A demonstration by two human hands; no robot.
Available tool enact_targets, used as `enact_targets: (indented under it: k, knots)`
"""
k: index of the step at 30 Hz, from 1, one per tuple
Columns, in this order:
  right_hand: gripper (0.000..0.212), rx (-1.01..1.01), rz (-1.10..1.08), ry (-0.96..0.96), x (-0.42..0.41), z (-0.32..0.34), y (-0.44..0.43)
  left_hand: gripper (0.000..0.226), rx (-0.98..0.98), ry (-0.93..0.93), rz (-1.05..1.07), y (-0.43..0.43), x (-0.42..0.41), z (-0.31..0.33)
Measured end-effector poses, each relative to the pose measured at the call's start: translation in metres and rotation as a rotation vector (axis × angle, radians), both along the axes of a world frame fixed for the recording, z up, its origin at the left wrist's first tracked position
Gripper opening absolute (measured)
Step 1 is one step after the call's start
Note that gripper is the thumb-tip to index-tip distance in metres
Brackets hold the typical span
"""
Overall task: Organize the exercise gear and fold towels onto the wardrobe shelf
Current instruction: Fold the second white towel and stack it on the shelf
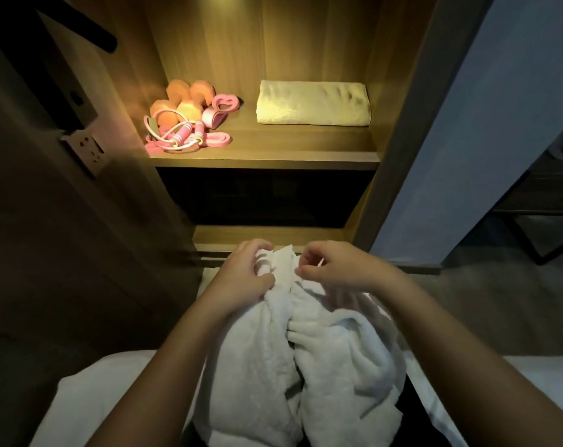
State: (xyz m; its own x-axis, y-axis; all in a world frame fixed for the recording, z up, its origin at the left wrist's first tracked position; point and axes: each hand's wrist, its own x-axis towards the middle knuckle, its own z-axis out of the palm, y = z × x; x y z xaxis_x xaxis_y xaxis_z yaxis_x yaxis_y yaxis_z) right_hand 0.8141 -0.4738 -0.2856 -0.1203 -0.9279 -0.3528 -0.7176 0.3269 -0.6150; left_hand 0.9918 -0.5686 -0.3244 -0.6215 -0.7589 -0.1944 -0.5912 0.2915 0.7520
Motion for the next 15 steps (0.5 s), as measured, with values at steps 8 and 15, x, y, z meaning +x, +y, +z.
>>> enact_targets:
  k: [8,15]
  knots:
    - [0.018,-0.015,-0.158,0.047,0.017,-0.063,-0.03,0.015,0.182,-0.07,-0.061,-0.022,-0.008,-0.016]
    - [0.009,-0.42,-0.225,-0.37,0.01,-0.008,-0.037,0.079,-0.068,0.082,-0.367,-0.057,-0.022,0.015]
